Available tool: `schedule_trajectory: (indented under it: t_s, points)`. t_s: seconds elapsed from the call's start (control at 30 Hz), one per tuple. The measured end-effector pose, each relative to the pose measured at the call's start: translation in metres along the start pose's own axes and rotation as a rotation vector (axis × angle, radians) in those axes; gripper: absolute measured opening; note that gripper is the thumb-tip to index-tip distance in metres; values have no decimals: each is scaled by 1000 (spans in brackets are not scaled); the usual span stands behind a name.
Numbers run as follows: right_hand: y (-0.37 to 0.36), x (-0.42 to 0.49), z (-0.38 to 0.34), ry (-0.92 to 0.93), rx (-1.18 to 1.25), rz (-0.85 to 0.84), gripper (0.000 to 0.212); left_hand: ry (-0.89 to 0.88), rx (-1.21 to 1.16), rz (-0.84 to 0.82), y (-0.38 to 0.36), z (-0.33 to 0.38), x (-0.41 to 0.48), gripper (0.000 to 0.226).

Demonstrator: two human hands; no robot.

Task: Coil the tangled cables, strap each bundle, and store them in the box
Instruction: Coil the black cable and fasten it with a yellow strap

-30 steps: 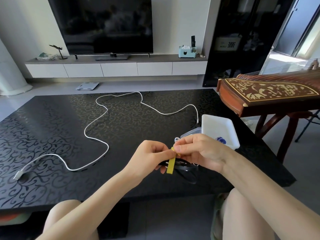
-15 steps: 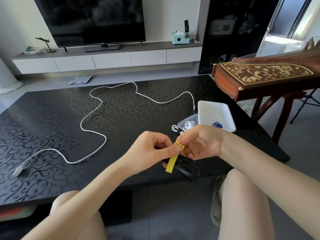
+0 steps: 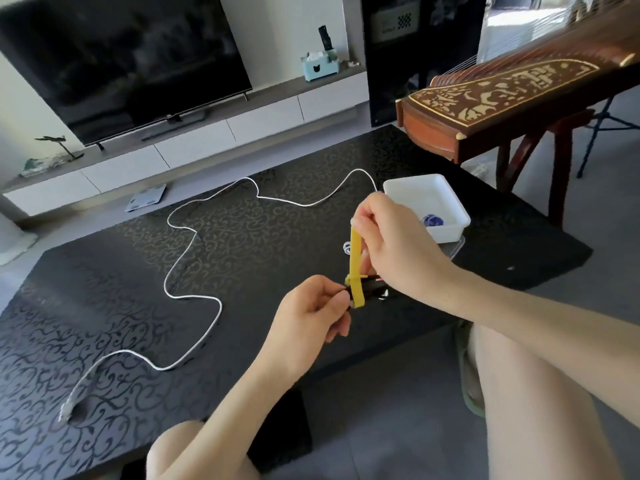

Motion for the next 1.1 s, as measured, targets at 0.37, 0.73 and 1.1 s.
schedule_trajectory:
  t_s: [0.37, 0.73, 1.1]
  points:
    - [-14, 21, 37, -152, 16, -82, 20, -191, 399, 219, 4, 26, 9, 25]
    - [-40, 10, 62, -490, 423, -417, 31, -211, -254, 41, -4, 14, 17, 20]
    - [-84, -27, 80, -752, 929, -446, 22, -122, -532, 202, 10, -7, 23, 30]
Point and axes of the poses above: each hand's wrist, its own x-axis towards the middle knuckle, its own y-axis out of the back of the hand, z = x × y, the point moved 9 cm from there along x, towards the middle knuckle, and after that the axes turned 10 degrees about -z, right-handed, at the moved point
